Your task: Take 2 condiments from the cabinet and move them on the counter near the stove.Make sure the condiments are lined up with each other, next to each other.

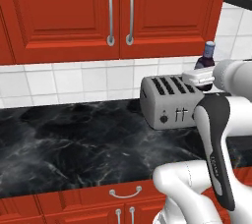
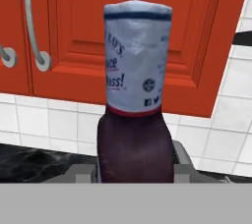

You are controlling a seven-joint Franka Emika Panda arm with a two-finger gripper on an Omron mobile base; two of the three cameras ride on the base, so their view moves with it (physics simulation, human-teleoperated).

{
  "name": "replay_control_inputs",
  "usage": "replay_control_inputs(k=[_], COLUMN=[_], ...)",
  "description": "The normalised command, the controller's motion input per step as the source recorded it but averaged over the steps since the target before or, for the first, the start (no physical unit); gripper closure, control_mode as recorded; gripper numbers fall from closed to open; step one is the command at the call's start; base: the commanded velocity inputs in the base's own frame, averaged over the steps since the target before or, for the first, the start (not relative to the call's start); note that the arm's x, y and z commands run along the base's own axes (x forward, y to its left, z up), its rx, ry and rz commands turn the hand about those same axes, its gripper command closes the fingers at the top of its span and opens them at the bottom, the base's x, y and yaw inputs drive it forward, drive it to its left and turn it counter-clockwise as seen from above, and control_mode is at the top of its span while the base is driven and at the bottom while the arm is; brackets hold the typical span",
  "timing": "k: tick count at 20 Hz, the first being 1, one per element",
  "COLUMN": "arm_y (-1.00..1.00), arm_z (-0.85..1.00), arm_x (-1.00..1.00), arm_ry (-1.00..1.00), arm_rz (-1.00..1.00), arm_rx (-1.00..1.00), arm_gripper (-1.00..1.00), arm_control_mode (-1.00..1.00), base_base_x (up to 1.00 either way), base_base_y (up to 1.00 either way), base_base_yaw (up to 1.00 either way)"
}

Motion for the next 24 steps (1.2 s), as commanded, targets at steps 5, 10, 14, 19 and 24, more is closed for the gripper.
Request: replay_control_inputs(k=[5, 10, 14, 19, 24], arm_y=[0.00, 0.00, -0.45, -0.80, -0.87], arm_z=[0.00, 0.00, -0.39, -0.65, -0.79], arm_x=[0.00, 0.00, 0.03, 0.10, 0.20], arm_ry=[0.00, 0.00, 0.20, 0.30, 0.22], arm_rz=[0.00, 0.00, 0.07, 0.14, 0.28], arm_rx=[0.00, 0.00, -0.09, -0.13, -0.06], arm_gripper=[1.00, 1.00, 1.00, 1.00, 1.00], arm_control_mode=[1.00, 1.00, -1.00, -1.00, -1.00], base_base_x=[0.24, 0.05, 0.03, 0.00, 0.00], base_base_y=[-0.03, -0.01, -0.05, 0.00, 0.00], base_base_yaw=[0.00, 0.00, 0.01, 0.00, 0.00])
